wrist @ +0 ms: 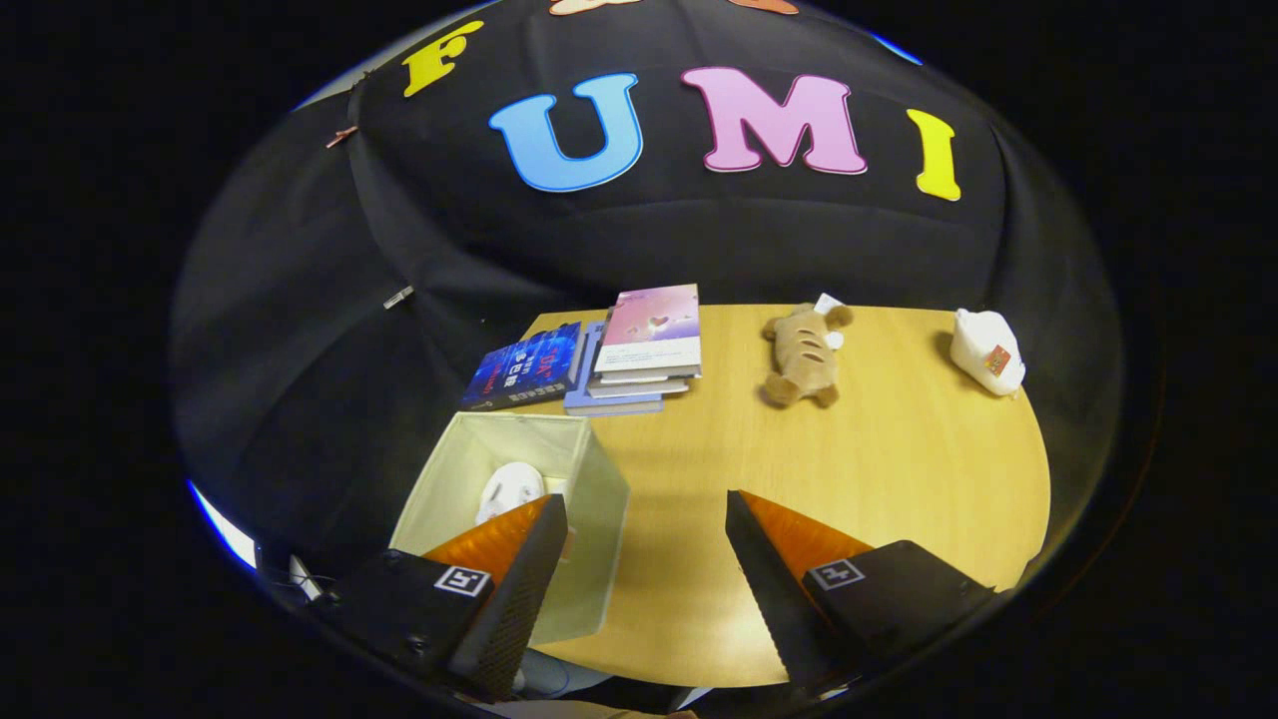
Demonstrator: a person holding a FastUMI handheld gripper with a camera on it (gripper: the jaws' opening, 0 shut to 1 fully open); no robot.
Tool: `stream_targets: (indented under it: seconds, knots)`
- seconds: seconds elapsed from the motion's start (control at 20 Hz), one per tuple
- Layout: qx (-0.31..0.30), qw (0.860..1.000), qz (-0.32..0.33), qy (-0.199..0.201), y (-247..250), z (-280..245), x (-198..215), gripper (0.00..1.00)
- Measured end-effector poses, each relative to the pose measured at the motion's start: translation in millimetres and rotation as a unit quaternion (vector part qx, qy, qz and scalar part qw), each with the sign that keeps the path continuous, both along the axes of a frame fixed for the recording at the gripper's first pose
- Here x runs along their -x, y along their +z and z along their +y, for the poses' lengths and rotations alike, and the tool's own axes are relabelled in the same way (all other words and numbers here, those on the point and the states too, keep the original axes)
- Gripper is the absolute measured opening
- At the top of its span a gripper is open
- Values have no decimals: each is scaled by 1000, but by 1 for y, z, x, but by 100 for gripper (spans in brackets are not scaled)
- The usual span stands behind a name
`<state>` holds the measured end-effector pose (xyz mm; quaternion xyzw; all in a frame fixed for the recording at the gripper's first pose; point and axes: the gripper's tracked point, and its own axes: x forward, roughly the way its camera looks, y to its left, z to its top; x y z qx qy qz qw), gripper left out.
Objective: Open the storage box then place both shoes into the box .Put the left shoe in first, then the right shoe, with the right side of both shoes facing outward in a uniform manner.
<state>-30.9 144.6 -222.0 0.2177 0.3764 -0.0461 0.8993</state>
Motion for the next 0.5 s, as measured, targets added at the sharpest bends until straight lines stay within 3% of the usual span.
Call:
stream_targets:
  seconds: [0.3,0.5]
  knots:
    - [32,997,-59,-38,16,-110,33,99]
    - [80,987,-127,-56,46,-181,45,99]
